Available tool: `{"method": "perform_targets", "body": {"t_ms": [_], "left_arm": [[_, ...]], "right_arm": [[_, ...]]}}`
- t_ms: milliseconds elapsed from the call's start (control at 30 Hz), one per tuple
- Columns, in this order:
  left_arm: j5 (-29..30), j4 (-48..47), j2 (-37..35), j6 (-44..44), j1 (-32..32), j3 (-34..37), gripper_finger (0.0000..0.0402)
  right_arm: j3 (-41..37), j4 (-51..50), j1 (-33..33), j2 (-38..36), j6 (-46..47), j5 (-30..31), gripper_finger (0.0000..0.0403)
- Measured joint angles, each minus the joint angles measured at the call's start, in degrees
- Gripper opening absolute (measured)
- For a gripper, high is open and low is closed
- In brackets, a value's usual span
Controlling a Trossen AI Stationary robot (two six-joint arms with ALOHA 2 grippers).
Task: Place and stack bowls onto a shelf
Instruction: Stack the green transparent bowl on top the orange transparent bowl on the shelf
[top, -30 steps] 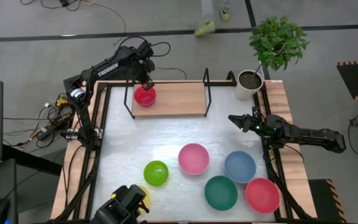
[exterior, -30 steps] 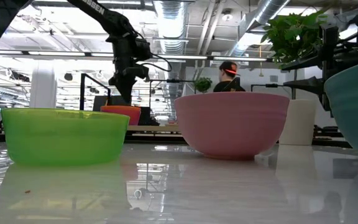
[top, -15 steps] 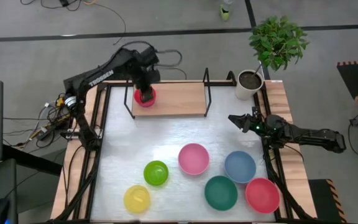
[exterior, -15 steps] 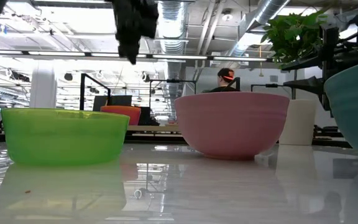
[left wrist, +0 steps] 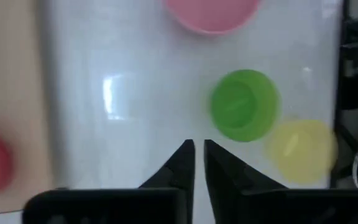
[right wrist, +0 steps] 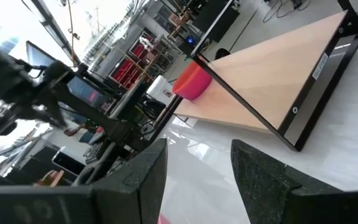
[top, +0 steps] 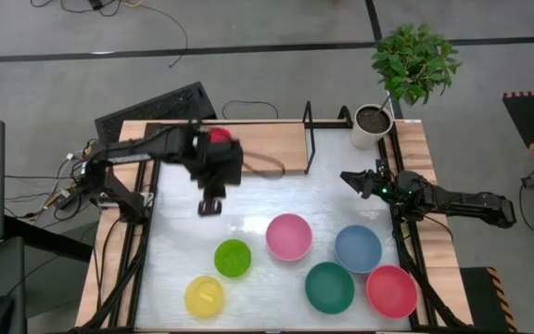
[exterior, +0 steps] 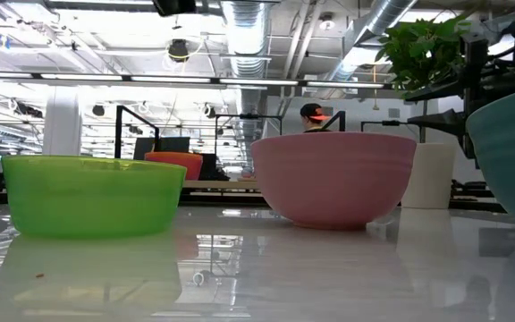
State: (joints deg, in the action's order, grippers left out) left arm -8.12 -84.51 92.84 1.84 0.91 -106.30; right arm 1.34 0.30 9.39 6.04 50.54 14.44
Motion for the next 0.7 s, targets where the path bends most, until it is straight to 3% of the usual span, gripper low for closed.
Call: {"method": "perform_targets", "body": {"t_ms": [200,367,567,700], "left_arm": [[-0.2,3.6,0.0,8.3,-9.7,0.5,0.0089],[2.9,4.6,0.0,13.4,-14.2,5.3,0.0145],[5.3,11.8,0.1,19.9,-14.8,17.4,0.0194],[5.9,20.0,0.0,21.0,-15.0,26.6,0.0205]], "right_arm": [[0.0,0.0,0.0,0.0,-0.1,-0.1,0.0203],[0.0,0.0,0.0,0.0,-2.4,-0.1,0.0203],[0.0,0.0,0.0,0.0,-2.6,-0.1,0.0203],[0.0,0.0,0.0,0.0,-2.4,-1.2,0.0203]]}}
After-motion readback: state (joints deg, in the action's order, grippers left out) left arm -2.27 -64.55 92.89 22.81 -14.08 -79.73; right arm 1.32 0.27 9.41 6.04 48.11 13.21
